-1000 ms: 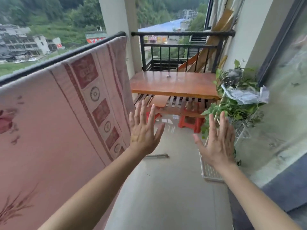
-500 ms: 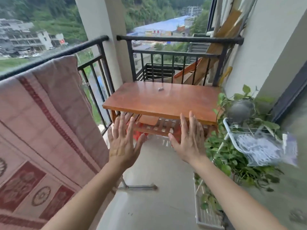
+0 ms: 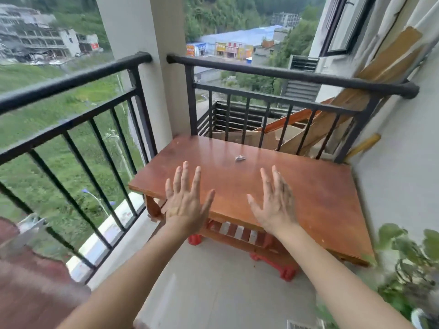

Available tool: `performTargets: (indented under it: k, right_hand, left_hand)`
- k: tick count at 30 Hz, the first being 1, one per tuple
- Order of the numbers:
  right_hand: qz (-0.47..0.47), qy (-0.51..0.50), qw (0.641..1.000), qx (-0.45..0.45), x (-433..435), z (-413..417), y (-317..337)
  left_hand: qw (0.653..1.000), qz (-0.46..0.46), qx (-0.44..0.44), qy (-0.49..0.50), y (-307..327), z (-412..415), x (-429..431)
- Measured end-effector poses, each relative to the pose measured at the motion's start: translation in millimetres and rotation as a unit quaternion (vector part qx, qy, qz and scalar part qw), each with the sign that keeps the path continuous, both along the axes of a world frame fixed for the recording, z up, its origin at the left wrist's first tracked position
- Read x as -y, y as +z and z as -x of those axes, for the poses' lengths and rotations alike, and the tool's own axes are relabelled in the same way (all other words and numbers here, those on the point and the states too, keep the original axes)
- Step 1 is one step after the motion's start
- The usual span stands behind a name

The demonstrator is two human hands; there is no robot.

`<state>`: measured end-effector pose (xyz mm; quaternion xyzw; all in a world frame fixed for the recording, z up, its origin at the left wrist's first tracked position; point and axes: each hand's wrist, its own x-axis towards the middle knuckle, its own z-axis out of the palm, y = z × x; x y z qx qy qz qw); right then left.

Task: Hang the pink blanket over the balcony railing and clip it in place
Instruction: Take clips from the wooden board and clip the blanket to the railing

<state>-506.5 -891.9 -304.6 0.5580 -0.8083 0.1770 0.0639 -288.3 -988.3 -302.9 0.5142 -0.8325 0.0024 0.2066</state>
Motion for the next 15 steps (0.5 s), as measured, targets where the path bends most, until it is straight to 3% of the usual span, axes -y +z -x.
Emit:
performTargets:
  k: [5, 15]
  right_hand:
    - [-0.05, -0.017, 0.999, 0.003, 88.3, 63.3, -30.5]
    - [-0.199, 0.039, 0.976, 0.08, 316.6, 195.0, -151.7]
  left_hand:
    - [0.998, -0.048, 0.038, -0.004, -28.5, 55.6, 95.6]
    - [0.97, -0.204, 0.116, 0.062, -156.8, 165.4, 257.7]
